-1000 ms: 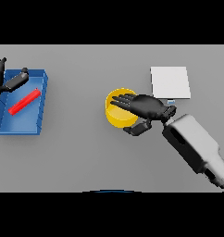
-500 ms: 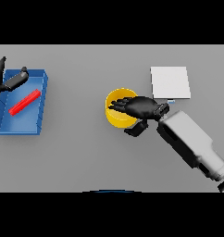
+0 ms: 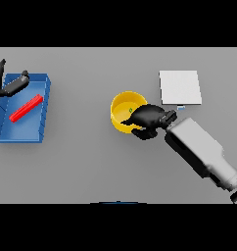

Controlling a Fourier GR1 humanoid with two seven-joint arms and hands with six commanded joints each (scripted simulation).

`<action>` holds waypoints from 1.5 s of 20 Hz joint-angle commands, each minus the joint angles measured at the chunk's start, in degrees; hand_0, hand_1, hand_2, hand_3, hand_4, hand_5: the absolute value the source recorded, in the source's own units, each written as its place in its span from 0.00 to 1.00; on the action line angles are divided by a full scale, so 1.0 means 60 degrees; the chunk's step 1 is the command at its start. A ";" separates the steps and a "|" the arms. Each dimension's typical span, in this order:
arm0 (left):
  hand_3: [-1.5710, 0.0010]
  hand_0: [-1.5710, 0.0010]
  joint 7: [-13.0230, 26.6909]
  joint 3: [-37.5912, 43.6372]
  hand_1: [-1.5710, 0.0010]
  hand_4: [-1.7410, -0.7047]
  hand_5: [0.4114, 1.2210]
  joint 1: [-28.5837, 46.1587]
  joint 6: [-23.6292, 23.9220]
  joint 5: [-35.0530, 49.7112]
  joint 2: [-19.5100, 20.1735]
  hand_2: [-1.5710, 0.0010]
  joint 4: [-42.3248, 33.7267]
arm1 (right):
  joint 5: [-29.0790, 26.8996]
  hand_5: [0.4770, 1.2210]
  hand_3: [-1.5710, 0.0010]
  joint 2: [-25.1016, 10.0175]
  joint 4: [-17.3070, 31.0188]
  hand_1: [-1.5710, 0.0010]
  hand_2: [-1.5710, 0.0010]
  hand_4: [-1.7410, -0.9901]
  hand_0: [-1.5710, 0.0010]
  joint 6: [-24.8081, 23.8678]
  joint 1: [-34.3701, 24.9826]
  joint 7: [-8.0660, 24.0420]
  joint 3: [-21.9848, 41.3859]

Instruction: Pick up the red beaker and tilt it to pour out 1 green nut into yellow bowl. Pick up the yellow bowl and place it on the metallic measuring scale.

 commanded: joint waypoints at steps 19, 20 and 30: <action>1.00 1.00 0.0194 0.0011 1.00 0.91 0.38 0.0102 0.0102 0.0029 0.0229 1.00 -0.0416 | -0.1250 1.00 0.15 -0.1237 -0.1989 0.01 0.02 0.02 0.01 0.1454 -0.0526 0.0811 -0.0740; 1.00 1.00 0.0237 0.0013 1.00 0.91 0.38 0.0063 0.0026 0.0063 0.0244 1.00 -0.0435 | -0.1261 1.00 0.17 -0.1342 -0.1987 0.01 0.02 0.02 0.00 0.1448 -0.0682 0.0856 -0.0850; 1.00 1.00 0.0208 0.0023 1.00 0.90 0.41 -0.0006 0.0056 -0.0023 0.0267 1.00 -0.0355 | -0.1511 1.00 0.17 -0.2144 -0.2134 0.00 0.00 0.03 0.00 0.1222 -0.1092 0.1372 -0.1397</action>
